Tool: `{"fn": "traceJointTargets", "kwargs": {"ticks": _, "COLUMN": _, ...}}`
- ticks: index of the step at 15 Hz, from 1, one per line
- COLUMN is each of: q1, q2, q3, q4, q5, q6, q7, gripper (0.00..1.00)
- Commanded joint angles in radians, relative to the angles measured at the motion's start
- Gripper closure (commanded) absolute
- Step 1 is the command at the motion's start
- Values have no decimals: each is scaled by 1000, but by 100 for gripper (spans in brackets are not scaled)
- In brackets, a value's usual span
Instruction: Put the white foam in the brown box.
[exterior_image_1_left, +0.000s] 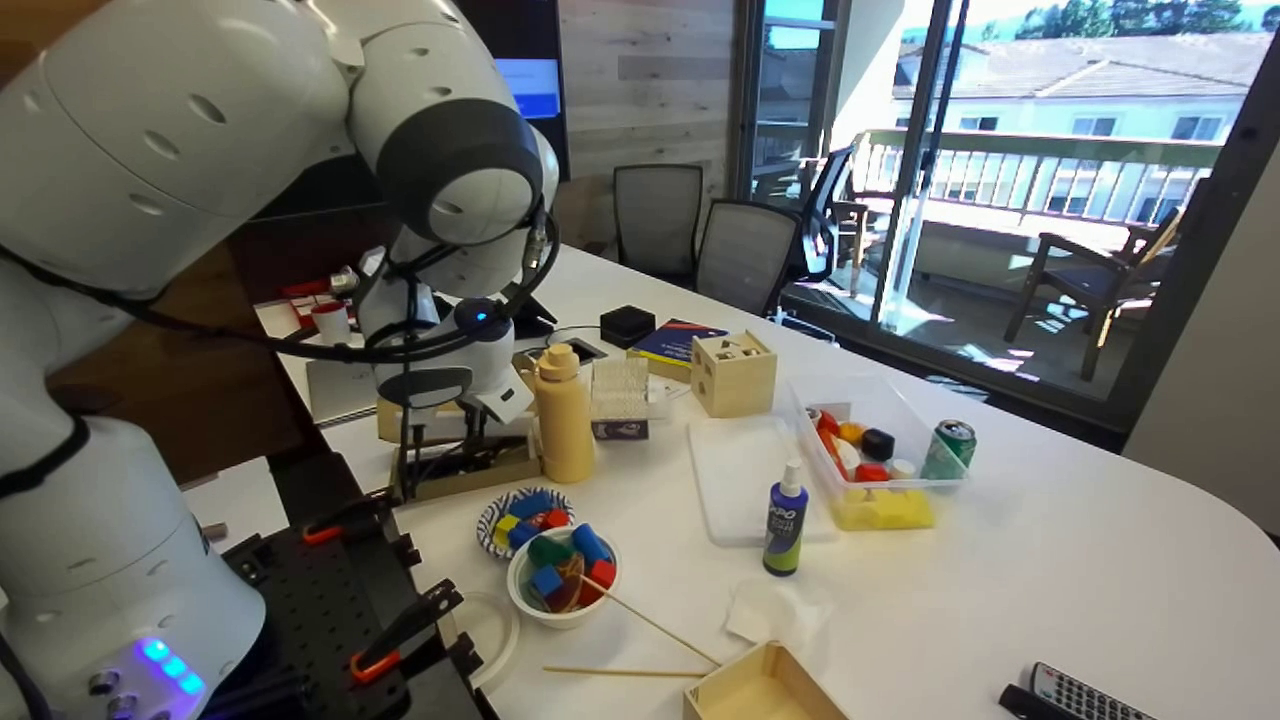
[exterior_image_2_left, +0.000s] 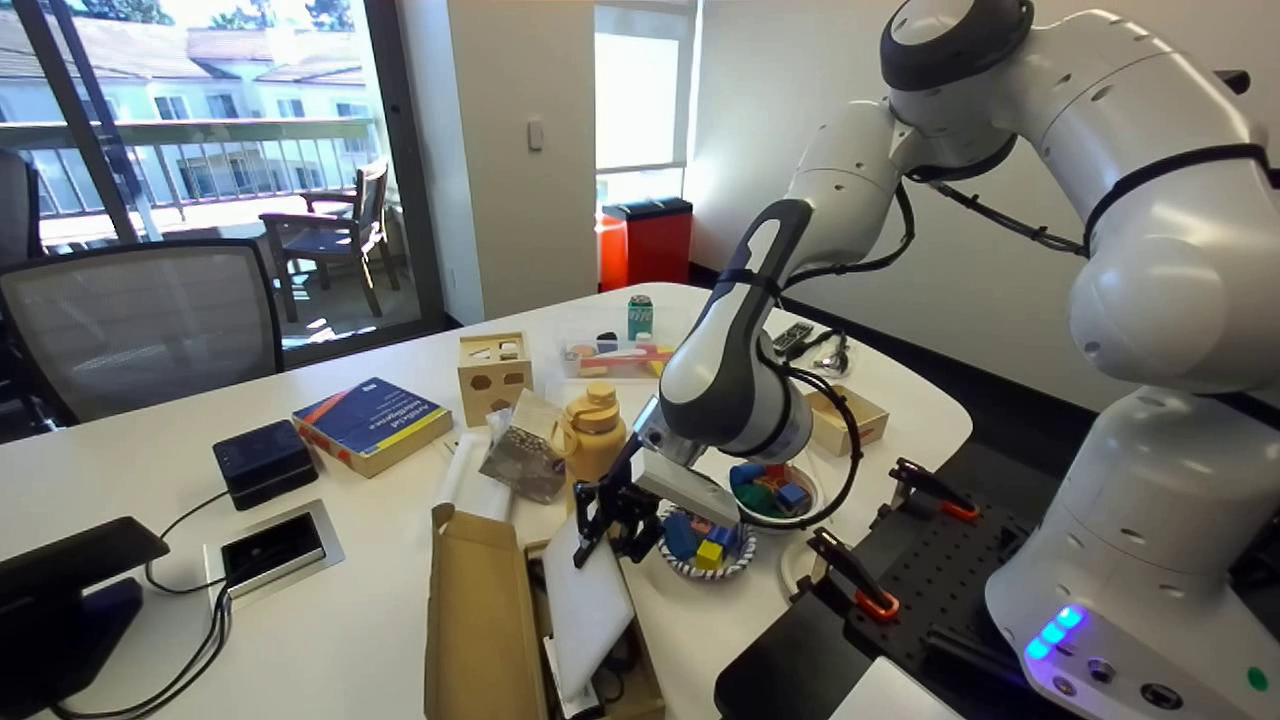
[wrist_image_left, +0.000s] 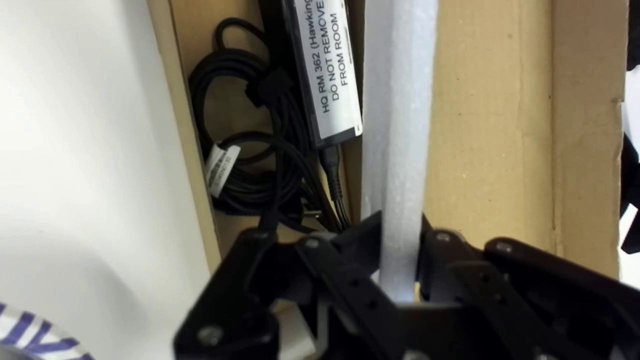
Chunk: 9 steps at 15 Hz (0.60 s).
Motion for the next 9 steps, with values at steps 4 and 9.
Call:
{"fn": "traceJointTargets", "kwargs": {"ticks": 4, "q1": 57, "q2": 10, "q3": -42, "q4": -2, "q5": 10, "q6": -3, "q7": 40, "gripper": 50}}
{"fn": "traceJointTargets", "kwargs": {"ticks": 9, "q1": 149, "q2": 13, "q3": -84, "q4": -8, "q5": 45, "q6": -4, "q7": 77, "gripper": 13}}
